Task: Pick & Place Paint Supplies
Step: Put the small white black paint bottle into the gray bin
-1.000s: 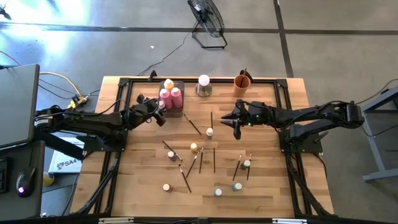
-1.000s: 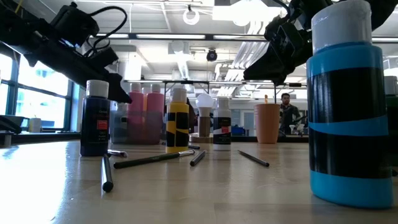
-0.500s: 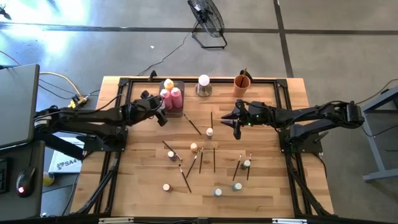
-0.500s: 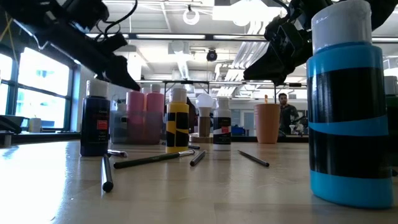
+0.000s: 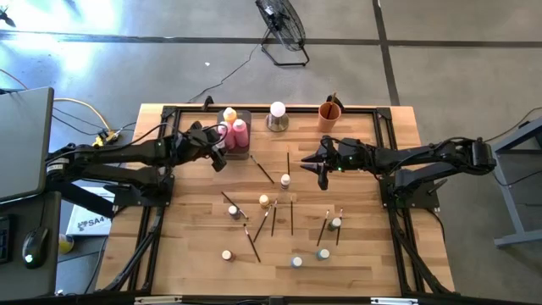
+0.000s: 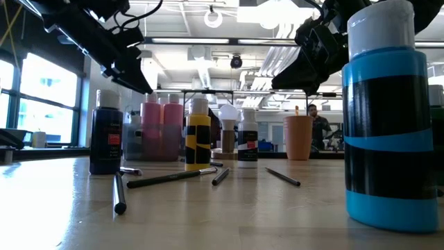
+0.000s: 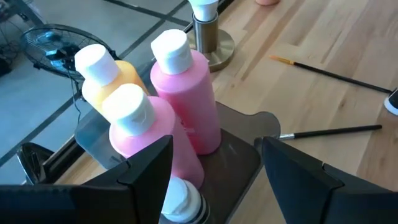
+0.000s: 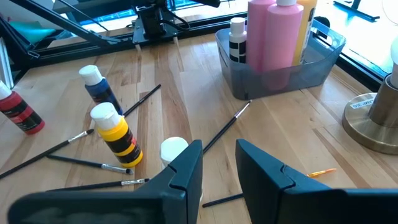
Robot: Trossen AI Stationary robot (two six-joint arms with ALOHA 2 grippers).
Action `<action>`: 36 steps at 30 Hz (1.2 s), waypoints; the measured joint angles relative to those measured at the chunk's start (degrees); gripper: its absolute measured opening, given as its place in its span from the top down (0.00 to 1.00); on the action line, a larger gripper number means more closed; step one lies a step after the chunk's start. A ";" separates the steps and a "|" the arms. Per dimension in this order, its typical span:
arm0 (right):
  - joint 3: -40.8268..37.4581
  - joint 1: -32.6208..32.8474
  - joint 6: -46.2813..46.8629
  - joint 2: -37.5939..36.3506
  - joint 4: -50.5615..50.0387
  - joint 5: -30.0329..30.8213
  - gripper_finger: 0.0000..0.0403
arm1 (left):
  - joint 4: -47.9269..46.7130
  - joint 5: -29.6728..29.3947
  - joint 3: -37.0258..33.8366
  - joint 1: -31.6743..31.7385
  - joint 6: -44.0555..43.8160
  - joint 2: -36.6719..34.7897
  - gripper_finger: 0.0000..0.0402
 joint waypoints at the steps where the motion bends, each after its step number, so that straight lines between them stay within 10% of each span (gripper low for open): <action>1: -0.01 0.00 0.00 0.00 0.00 0.00 0.77 | 0.02 -0.01 0.00 0.00 0.00 0.00 0.40; 36: 0.00 -0.02 -0.02 0.00 0.00 -0.02 0.77 | 1.73 -0.07 -0.02 0.02 2.14 0.04 0.40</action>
